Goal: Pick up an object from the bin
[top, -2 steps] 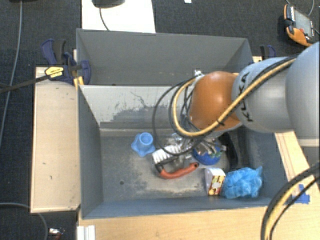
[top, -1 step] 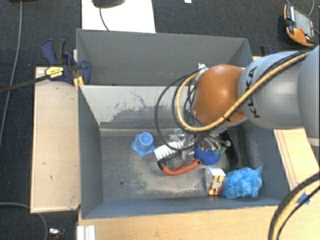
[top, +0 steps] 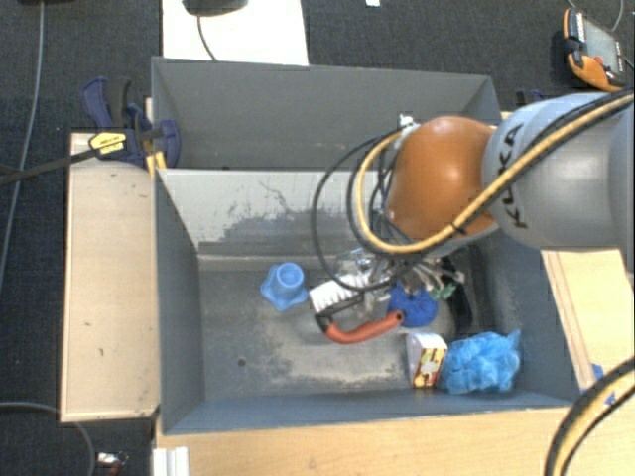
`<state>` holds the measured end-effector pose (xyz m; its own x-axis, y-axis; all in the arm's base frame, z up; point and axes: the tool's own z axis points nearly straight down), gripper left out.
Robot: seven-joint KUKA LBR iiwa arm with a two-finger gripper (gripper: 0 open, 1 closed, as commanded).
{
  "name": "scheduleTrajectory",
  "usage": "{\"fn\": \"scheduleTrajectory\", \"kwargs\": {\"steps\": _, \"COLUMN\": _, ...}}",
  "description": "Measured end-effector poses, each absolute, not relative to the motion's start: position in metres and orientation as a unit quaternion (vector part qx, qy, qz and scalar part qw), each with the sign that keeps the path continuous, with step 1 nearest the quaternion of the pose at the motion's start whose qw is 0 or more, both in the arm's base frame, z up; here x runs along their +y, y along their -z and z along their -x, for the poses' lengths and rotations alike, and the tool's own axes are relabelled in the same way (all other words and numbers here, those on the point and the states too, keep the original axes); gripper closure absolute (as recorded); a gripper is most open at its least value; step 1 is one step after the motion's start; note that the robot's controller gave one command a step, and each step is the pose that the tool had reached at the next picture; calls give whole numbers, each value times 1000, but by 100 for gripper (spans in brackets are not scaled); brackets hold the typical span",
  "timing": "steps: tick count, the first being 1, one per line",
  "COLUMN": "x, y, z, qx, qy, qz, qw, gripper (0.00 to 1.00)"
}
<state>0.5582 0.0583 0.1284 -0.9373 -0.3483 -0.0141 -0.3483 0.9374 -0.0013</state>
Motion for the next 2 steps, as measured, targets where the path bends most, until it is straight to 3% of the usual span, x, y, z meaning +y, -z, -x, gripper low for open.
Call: {"fn": "scheduleTrajectory", "kwargs": {"steps": 2, "x": 58, "y": -168, "z": -558, "qx": 984, "qy": -1, "qz": 176, "qw": 7, "gripper": 100}}
